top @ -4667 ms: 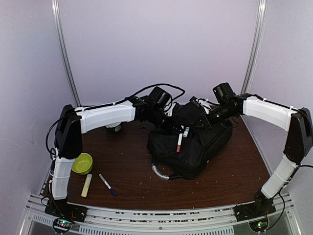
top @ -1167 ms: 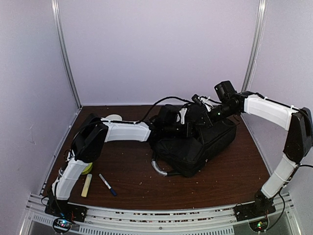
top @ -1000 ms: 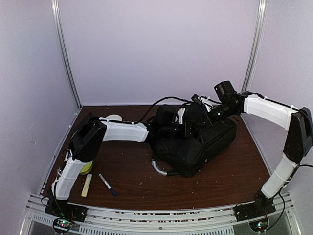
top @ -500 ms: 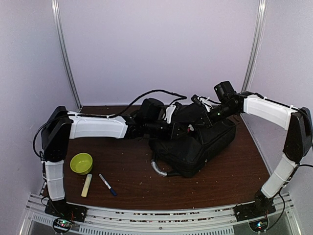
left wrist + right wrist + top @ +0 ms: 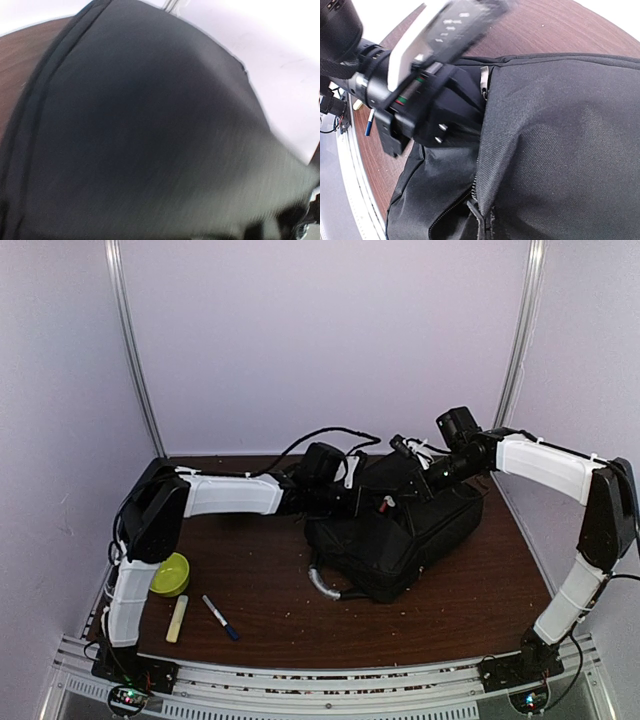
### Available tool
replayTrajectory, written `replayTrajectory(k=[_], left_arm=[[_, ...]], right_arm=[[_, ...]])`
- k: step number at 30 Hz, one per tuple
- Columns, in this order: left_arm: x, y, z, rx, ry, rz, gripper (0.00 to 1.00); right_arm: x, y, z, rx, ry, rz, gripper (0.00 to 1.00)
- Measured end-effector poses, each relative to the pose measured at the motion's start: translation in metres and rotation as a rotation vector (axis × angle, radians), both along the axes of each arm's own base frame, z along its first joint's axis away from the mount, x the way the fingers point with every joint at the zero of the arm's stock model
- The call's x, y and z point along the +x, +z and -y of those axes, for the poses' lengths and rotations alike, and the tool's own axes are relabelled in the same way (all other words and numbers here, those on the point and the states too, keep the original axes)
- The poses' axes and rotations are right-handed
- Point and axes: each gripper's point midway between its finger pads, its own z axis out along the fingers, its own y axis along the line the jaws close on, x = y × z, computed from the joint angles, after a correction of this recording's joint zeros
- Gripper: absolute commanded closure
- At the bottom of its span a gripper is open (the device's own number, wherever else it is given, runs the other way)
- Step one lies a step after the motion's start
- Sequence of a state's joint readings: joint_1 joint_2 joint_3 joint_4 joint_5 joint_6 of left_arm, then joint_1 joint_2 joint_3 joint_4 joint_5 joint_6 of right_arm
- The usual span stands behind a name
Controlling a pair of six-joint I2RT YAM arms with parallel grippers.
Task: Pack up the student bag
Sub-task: Adjust the pen in the upper front pocket of the bag.
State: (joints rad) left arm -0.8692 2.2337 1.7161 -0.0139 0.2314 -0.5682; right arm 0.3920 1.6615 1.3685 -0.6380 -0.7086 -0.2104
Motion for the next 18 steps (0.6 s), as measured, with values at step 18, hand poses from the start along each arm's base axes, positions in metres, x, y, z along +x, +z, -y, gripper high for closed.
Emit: replayTrajectory(k=[18], left_arm=[[-0.023,0.007,0.073,-0.198,-0.164,-0.066,0.90]], right_arm=[[0.006,-0.002,0.004,-0.003,-0.017,0.004,1.00]])
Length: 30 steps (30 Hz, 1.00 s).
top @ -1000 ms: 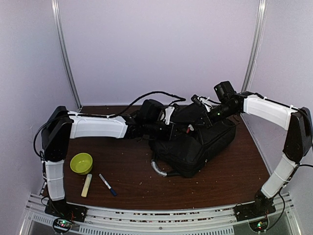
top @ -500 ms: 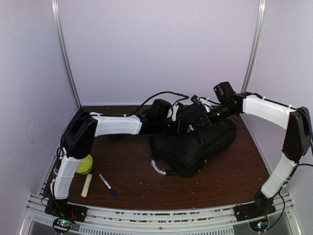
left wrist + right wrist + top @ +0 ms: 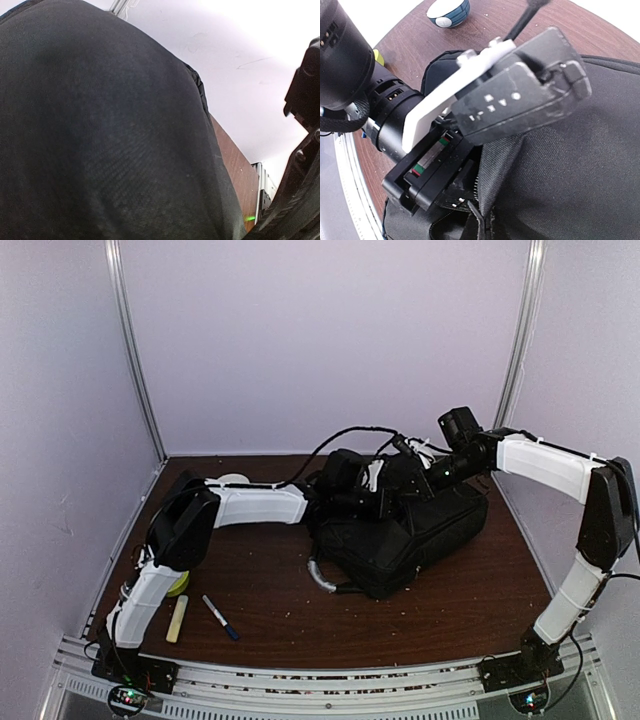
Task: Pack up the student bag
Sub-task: Adjust the pen in the upper front pocket of the bag.
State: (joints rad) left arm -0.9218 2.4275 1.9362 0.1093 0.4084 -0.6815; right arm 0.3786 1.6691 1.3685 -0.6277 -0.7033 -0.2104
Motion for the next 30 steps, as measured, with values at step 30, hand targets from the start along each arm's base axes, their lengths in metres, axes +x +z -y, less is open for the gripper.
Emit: replayTrajectory(k=[30], left_arm=[[-0.103,-0.008,-0.268,0.611,0.465,-0.191,0.51]], right_arm=[[-0.002,-0.005,-0.002,0.000,0.030,0.005,1.00]])
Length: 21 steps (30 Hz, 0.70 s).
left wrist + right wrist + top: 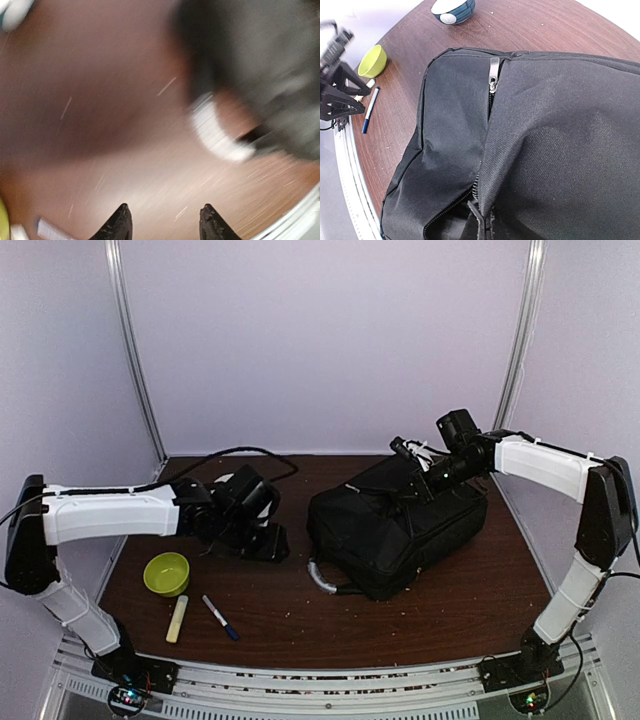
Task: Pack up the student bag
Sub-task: Adjust the pen in the upper front pocket of the bag, then pick up the pen at the center of the board.
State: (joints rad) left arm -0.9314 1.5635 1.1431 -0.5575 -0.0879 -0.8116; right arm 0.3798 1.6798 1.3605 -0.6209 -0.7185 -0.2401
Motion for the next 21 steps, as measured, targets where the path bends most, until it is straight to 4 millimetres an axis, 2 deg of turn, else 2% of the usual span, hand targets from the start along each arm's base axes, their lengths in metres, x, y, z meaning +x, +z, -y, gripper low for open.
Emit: replayTrajectory(k=[1,5,9,12,15,21], left_arm=[[-0.014,-0.013,-0.021,0.047,0.045,-0.044,0.51],[-0.058,-0.051,-0.072,0.211,0.164,-0.176,0.50],[-0.086,-0.056,-0.106,0.258,0.295,-0.245,0.49],[-0.099,-0.057,-0.125,0.256,0.379,-0.279,0.49],[-0.109,-0.067,-0.138,0.270,0.433,-0.315,0.49],[-0.110,-0.082,-0.140,0.280,0.495,-0.378,0.50]], right_arm=[[0.000,0.000,0.000,0.000,0.000,-0.001,1.00],[0.000,-0.001,0.000,0.000,0.001,-0.001,1.00],[0.000,-0.001,0.000,0.001,0.004,0.000,1.00],[0.000,0.000,0.000,0.000,0.007,0.003,1.00],[0.000,0.000,0.000,-0.002,0.012,0.008,1.00],[0.000,0.000,0.000,-0.002,0.014,0.010,1.00]])
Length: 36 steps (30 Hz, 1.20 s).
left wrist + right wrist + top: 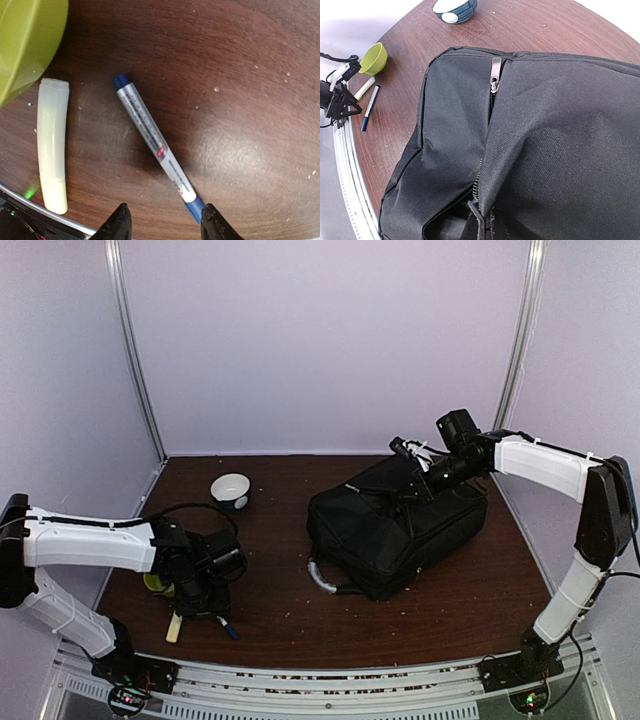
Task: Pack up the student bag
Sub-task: Pick up the pen at the center of the board.
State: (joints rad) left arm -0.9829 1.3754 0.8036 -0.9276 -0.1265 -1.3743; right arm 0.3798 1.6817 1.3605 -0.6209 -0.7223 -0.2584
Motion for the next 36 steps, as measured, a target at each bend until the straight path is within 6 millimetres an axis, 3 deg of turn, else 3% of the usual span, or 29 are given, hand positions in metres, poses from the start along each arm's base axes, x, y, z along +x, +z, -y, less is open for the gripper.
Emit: replayTrajectory(k=[8,14,21,25,32,36], left_arm=[[0.009,-0.014,0.013,-0.058,0.070,-0.020,0.54],[0.013,-0.028,0.010,-0.076,0.118,-0.044,0.63],[0.014,-0.034,0.007,-0.080,0.147,-0.068,0.79],[0.016,-0.035,0.009,-0.073,0.132,-0.089,1.00],[0.033,-0.032,0.033,-0.098,0.016,-0.079,1.00],[0.045,-0.017,0.050,-0.128,-0.078,-0.037,1.00]], right_arm=[[0.000,0.000,0.000,0.000,0.001,-0.001,1.00],[-0.001,-0.001,0.000,0.001,0.002,-0.004,1.00],[-0.001,-0.002,0.000,0.001,0.002,-0.005,1.00],[-0.001,-0.002,0.000,0.001,0.002,-0.005,1.00],[-0.001,-0.001,0.000,0.002,0.002,-0.004,1.00],[-0.001,-0.001,0.001,0.007,0.002,-0.007,1.00]])
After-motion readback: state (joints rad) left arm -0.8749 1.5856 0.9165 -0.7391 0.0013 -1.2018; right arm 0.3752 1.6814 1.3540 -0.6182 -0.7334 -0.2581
